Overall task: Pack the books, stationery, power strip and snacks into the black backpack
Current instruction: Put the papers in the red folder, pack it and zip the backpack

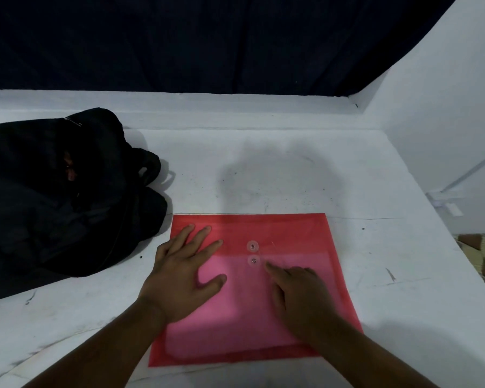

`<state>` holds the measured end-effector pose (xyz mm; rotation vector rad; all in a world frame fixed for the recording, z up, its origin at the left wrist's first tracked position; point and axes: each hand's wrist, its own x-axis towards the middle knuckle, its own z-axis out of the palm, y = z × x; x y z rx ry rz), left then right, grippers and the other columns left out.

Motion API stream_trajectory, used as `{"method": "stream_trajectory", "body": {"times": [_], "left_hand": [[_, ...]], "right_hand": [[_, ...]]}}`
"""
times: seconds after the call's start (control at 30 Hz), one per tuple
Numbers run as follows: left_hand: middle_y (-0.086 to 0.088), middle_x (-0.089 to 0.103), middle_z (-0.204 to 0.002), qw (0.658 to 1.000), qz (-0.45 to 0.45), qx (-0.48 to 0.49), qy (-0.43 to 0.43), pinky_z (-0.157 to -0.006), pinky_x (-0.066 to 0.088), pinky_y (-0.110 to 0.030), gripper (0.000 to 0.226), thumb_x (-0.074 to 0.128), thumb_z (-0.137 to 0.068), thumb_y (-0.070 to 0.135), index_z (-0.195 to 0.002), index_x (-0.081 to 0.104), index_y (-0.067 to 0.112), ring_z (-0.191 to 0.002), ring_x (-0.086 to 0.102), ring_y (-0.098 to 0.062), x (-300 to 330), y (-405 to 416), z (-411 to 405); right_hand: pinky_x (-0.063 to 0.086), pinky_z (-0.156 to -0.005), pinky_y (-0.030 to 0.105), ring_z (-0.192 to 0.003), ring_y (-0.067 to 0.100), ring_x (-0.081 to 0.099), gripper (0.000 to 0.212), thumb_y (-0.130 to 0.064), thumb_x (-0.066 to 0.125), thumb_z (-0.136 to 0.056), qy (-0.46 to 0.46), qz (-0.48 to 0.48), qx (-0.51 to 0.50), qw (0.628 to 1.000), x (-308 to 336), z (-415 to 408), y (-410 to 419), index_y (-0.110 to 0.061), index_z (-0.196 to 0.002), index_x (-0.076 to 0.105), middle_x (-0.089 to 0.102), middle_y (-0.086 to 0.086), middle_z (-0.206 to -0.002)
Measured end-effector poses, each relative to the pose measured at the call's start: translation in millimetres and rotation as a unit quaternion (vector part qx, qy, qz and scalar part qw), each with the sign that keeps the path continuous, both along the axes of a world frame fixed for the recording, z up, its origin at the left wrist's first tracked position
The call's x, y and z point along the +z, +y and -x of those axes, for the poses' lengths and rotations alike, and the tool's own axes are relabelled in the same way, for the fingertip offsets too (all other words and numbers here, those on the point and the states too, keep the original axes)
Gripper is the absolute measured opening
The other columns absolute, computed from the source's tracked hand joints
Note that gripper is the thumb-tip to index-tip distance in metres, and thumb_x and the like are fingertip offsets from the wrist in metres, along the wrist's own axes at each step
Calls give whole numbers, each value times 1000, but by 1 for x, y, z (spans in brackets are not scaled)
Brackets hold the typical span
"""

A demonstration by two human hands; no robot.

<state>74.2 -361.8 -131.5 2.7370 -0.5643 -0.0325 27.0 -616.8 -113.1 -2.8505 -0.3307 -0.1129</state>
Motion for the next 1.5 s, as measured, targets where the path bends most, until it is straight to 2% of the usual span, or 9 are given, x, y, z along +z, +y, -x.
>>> {"method": "stream_trajectory", "body": {"times": [0.2, 0.4, 0.57, 0.7, 0.9, 1.1, 1.23, 1.37, 1.5], "left_hand": [[13, 22, -164, 1000, 5, 0, -3, -117, 12, -38, 75, 36, -84, 80, -150, 39, 44, -155, 2, -13, -1, 0, -1], [13, 20, -165, 1000, 12, -5, 2, -118, 10, -39, 76, 34, -83, 80, -151, 37, 44, -154, -1, -13, -2, 2, -2], [10, 23, -165, 1000, 20, -6, 2, -118, 14, -42, 75, 38, -84, 78, -150, 40, 42, -155, 1, -15, -2, 1, -3], [12, 18, -165, 1000, 19, -9, 5, -118, 6, -37, 76, 38, -84, 78, -151, 36, 43, -154, -5, -13, -2, 1, -3], [12, 18, -166, 1000, 20, -15, 4, -118, 6, -36, 75, 41, -84, 76, -151, 36, 42, -154, -4, -15, -3, 2, -4], [12, 22, -164, 999, 25, -19, -4, -118, 2, -32, 73, 47, -85, 73, -150, 41, 41, -155, 1, -18, -6, 3, -4], [15, 18, -164, 1000, 23, -18, -8, -119, 1, -32, 72, 45, -86, 75, -150, 39, 42, -155, -4, -15, -6, 3, -4], [14, 22, -164, 999, 27, -16, -11, -119, 5, -33, 71, 49, -86, 73, -149, 42, 42, -155, 0, -16, -7, 3, -4], [15, 21, -164, 999, 25, -15, -13, -119, 5, -33, 71, 47, -86, 74, -149, 42, 41, -155, 0, -15, -8, 2, -4]], "right_hand": [[53, -77, 33, -70, 22, 68, 53, -29, 36, -93, 68, -60, -21, 996, 5, 11, 23, -14, -142, 52, 74, 4, -82], [52, -86, 34, -96, 27, 68, 56, -35, 28, -91, 123, -67, -52, 989, 15, 15, 46, -16, -137, 55, 73, 8, -109], [54, -70, 35, -77, 25, 65, 31, -33, 39, -88, 131, -75, -54, 987, 16, 1, 47, -16, -86, 66, 71, 3, -82], [53, -69, 33, -76, 25, 64, 26, -29, 45, -90, 144, -47, -24, 988, 21, -19, 46, -18, -81, 67, 68, 0, -79], [54, -78, 31, -89, 21, 68, 23, -26, 53, -93, 137, -49, 27, 989, 32, -60, 42, -27, -100, 74, 75, -4, -100], [46, -62, 19, -61, -5, 62, 6, -26, 78, -78, 185, -113, -24, 976, 39, -94, 33, -27, -83, 75, 66, -18, -63], [53, -64, 27, -68, 1, 63, 22, -28, 91, -58, 214, -134, -27, 967, 44, -112, 31, -27, -72, 73, 68, -14, -69], [48, -55, 21, -50, -1, 58, 16, -11, 86, -59, 263, -175, -40, 948, 45, -123, 29, -19, -66, 74, 67, -9, -55], [48, -57, 20, -57, 2, 65, 14, -12, 86, -62, 266, -188, -76, 943, 42, -130, 22, -19, -63, 75, 71, -9, -62]]}}
